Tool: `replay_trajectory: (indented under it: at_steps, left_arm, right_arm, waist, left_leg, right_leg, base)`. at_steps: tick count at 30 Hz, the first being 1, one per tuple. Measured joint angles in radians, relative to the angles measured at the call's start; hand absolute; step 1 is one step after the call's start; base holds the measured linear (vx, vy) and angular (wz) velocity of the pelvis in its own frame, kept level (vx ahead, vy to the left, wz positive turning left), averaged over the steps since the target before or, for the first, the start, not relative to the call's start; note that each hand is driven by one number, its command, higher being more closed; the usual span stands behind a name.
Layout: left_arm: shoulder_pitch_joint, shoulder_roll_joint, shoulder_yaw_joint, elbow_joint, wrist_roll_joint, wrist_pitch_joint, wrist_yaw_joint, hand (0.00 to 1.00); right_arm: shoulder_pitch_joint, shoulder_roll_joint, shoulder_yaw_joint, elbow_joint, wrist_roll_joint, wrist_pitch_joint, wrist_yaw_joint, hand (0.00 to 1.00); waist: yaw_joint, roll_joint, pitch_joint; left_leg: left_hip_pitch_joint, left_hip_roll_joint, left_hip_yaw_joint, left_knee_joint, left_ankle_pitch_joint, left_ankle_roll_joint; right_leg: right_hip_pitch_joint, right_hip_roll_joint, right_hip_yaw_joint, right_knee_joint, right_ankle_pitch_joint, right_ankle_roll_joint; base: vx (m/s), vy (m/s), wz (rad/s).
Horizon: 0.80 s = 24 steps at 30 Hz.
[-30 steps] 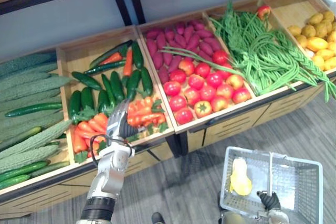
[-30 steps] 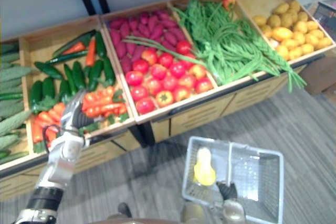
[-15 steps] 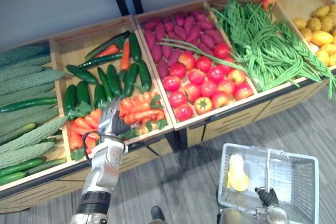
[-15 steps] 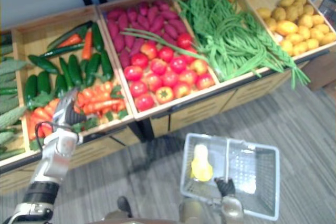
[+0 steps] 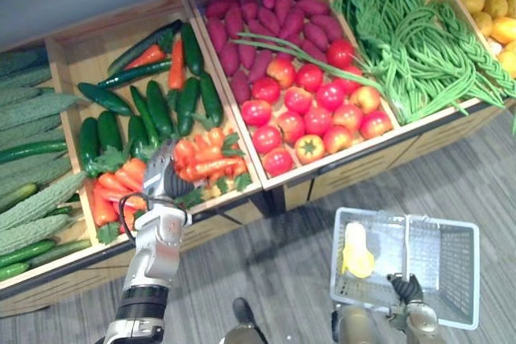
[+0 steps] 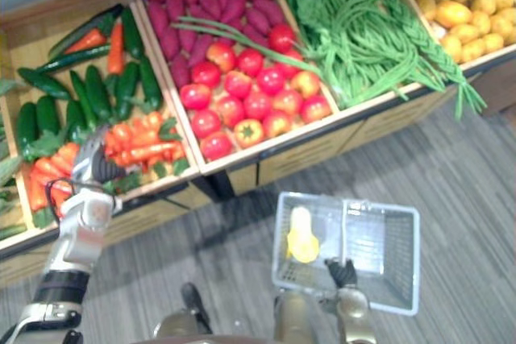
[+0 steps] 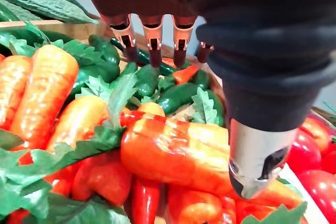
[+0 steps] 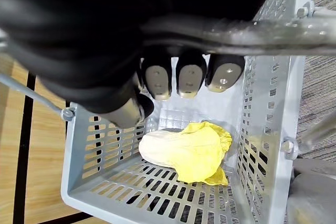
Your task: Pick vegetable in the basket
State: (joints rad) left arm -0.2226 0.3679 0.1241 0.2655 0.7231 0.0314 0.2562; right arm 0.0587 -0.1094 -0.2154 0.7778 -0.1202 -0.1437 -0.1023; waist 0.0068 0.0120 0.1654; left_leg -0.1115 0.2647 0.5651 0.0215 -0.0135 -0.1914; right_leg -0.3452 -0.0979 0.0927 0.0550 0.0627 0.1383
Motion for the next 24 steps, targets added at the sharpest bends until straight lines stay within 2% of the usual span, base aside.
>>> replay_trajectory:
  at_steps: [10, 19, 22, 23, 24]
  left_arm:
    - [-0.019, 0.002, -0.012, 0.026, -0.001, -0.001, 0.000, 0.00]
    - [-0.058, 0.034, -0.020, 0.139, -0.002, -0.001, 0.004, 0.00]
    - [-0.091, 0.034, -0.019, 0.168, -0.005, -0.008, 0.025, 0.00]
    - [-0.101, 0.034, -0.019, 0.179, -0.005, -0.009, 0.035, 1.00]
    - [-0.107, 0.034, -0.018, 0.186, -0.005, -0.010, 0.049, 1.00]
  right_arm:
    - [-0.017, -0.002, 0.016, -0.016, 0.000, 0.001, -0.002, 1.00]
    - [-0.031, -0.011, 0.028, -0.020, 0.001, -0.001, -0.005, 1.00]
    - [-0.040, -0.011, 0.029, -0.025, 0.001, -0.002, -0.008, 1.00]
    - [-0.042, -0.011, 0.029, -0.025, 0.001, -0.002, -0.010, 1.00]
    - [-0.042, -0.011, 0.029, -0.025, 0.001, -0.002, -0.012, 1.00]
  waist:
    - [-0.001, 0.002, 0.023]
    - [-0.001, 0.002, 0.032]
    - [-0.002, -0.001, 0.048]
    - [-0.002, -0.001, 0.049]
    - [-0.002, -0.002, 0.049]
  left_leg:
    - [-0.011, 0.001, 0.009, 0.002, 0.000, 0.000]
    - [-0.037, 0.005, 0.028, 0.010, -0.003, 0.000]
    - [-0.039, 0.009, 0.031, 0.014, -0.004, 0.000]
    - [-0.042, 0.009, 0.032, 0.014, -0.004, 0.000]
    - [-0.042, 0.010, 0.034, 0.014, -0.004, 0.000]
  right_leg:
    - [-0.018, 0.003, 0.011, 0.001, 0.000, 0.000]
    - [-0.052, 0.010, 0.027, 0.002, 0.007, -0.004]
    - [-0.054, 0.013, 0.029, 0.002, 0.009, -0.006]
    - [-0.057, 0.014, 0.030, 0.002, 0.011, -0.009]
    - [-0.059, 0.015, 0.030, 0.002, 0.011, -0.009]
  base:
    - [0.01, -0.005, -0.02]
    - [0.00, -0.009, -0.05]
    - [0.00, -0.005, -0.01]
    - [-0.01, -0.015, -0.04]
    - [-0.01, -0.009, -0.05]
